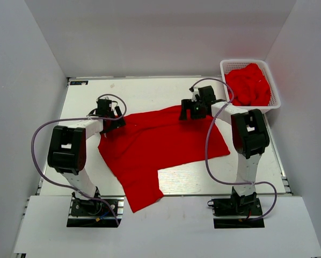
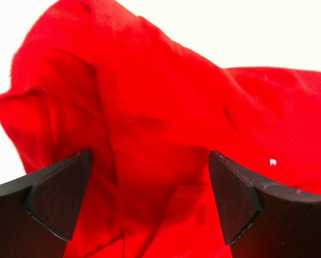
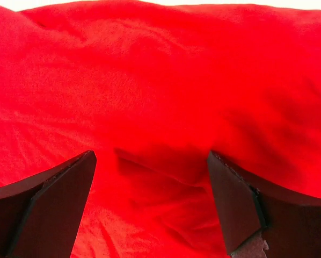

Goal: Fold and stack the t-shirts
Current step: Fold the flattened tshirt in 1/3 of the way

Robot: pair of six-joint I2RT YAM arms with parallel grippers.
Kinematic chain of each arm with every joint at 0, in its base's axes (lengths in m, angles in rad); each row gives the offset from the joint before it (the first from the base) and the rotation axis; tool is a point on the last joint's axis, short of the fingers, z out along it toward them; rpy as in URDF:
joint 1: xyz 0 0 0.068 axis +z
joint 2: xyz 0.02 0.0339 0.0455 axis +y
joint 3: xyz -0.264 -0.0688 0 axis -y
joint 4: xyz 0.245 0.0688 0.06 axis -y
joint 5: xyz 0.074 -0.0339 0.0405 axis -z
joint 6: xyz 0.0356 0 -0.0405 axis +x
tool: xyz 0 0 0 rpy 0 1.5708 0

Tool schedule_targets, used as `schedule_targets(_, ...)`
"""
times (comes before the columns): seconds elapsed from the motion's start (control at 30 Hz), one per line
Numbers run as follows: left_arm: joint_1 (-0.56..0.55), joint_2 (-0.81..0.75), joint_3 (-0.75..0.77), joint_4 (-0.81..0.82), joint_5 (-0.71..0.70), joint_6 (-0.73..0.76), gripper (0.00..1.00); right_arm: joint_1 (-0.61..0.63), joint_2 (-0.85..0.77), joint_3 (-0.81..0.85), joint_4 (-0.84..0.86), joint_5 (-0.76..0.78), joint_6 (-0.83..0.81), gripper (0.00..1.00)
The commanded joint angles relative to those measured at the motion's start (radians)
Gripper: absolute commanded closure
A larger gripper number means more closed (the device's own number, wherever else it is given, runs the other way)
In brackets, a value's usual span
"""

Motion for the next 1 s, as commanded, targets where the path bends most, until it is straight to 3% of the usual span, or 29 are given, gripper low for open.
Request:
schedule_targets(0.0,0.023,0.027,0.061,-0.005,-0.063,0.006,0.00,-0.026,0.023,-0.013,-0.019,0.071,0.035,0.10)
schedule_targets(0.33,0.068,0.167,0.193,-0.017,-0.073,-0.003,0.00,-0.053,-0.006,0.019,-0.052,0.082,-0.019,0.10)
schedule_targets(0.67,0.088,0.423,0.596,-0.112,-0.051,0.049,0.00,-0.055,-0.031,0.096,-0.064,0.105,-0.072,0.10)
schedule_targets(0.83,0.088,0.393,0.720,-0.181,-0.051,0.115,0.00,-0.052,-0.066,0.145,-0.121,0.079,-0.101,0.10)
schedule_targets(0.97,0.065,0.278,0.708,-0.252,-0.128,0.157,0.00,-0.055,-0.135,0.122,-0.118,0.072,-0.129,0.10)
